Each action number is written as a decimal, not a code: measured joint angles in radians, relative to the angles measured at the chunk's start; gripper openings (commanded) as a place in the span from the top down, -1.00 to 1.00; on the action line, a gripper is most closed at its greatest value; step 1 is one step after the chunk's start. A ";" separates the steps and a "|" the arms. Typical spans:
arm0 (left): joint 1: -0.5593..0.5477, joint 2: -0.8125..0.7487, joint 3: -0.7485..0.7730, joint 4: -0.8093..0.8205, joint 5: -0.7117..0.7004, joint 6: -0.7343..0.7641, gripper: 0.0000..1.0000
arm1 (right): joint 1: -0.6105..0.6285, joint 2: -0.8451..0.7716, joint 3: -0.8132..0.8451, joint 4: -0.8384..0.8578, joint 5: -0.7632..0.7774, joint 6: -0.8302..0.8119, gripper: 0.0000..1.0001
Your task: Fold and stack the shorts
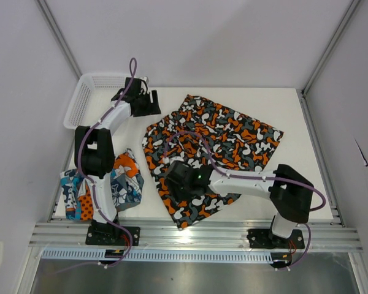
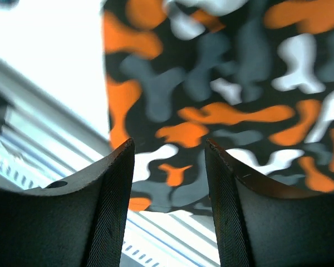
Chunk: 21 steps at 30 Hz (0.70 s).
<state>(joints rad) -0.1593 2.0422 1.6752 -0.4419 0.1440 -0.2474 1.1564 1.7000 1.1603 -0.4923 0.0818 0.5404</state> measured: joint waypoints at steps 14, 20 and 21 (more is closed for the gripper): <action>0.000 0.000 -0.006 0.005 0.018 0.000 -0.52 | 0.251 0.124 0.099 -0.059 0.100 -0.025 -0.08; 0.000 0.000 -0.006 0.006 0.021 0.000 -0.51 | 0.262 0.174 0.099 -0.124 0.150 -0.013 0.25; 0.000 0.000 -0.006 0.006 0.022 0.000 -0.50 | 0.262 0.176 0.098 -0.134 0.158 -0.008 0.52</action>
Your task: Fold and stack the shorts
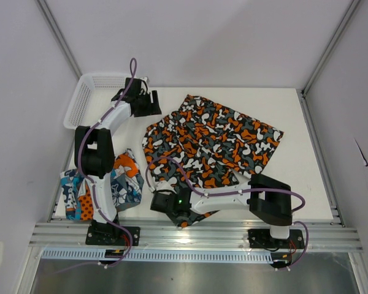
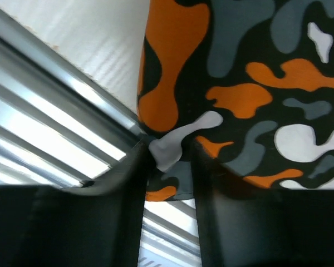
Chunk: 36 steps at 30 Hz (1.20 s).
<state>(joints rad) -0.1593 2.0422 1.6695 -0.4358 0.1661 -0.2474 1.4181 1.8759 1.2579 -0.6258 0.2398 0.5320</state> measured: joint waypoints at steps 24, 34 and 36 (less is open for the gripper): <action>-0.018 -0.098 -0.277 -0.015 0.078 -0.017 -0.33 | 0.093 -0.644 -0.508 -0.234 0.029 0.302 1.00; -0.043 -0.360 -0.639 0.106 0.135 -0.093 -0.21 | 0.193 -0.773 -0.589 -0.357 0.038 0.481 0.99; -0.043 -0.408 -0.689 0.145 0.137 -0.122 -0.21 | 0.193 -0.772 -0.593 -0.356 0.041 0.489 0.99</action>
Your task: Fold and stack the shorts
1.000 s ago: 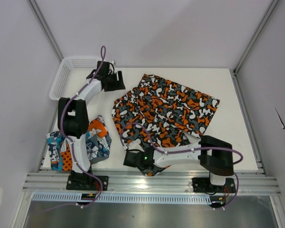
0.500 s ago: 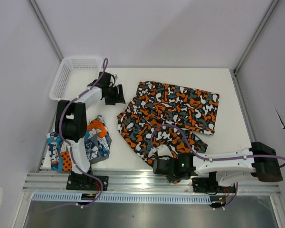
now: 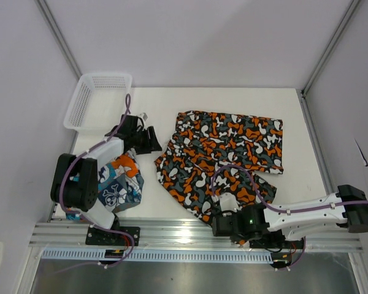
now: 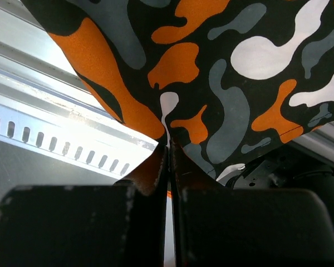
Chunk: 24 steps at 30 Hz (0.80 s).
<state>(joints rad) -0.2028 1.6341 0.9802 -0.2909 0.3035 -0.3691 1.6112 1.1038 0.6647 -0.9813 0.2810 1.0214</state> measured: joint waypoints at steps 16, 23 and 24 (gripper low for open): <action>-0.007 -0.275 -0.186 0.195 0.079 -0.197 0.00 | 0.004 0.104 -0.001 0.091 0.004 -0.013 0.97; -0.085 -0.216 -0.187 0.315 0.153 -0.266 0.12 | 0.004 0.121 -0.001 0.121 0.003 -0.020 0.98; -0.093 -0.195 -0.187 0.333 0.167 -0.276 0.12 | 0.004 0.123 -0.001 0.124 0.003 -0.020 0.98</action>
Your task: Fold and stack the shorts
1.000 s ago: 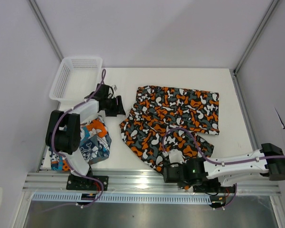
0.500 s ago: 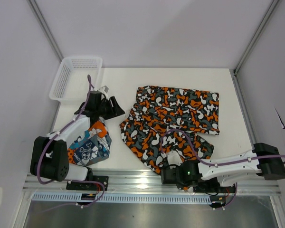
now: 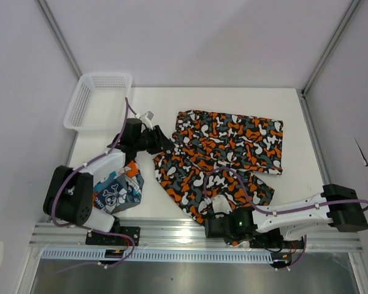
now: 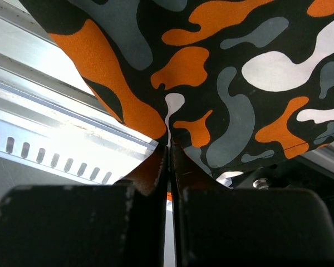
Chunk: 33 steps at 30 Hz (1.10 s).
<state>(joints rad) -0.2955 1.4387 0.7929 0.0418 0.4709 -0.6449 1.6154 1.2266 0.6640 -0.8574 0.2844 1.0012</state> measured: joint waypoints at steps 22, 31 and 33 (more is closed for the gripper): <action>0.137 0.356 0.015 0.076 0.066 -0.129 0.42 | 0.022 0.010 0.009 0.023 0.001 0.001 0.99; 0.192 0.417 0.008 0.166 0.201 -0.187 0.34 | 0.079 0.028 0.030 0.026 0.017 0.000 0.98; 0.194 0.415 0.000 0.181 0.206 -0.191 0.30 | 0.087 0.035 0.032 0.026 0.022 0.000 0.97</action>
<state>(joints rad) -0.1017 1.8534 0.7925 0.2226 0.6765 -0.8360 1.7020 1.2613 0.6964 -0.8318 0.3061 1.0016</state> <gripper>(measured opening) 0.330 0.011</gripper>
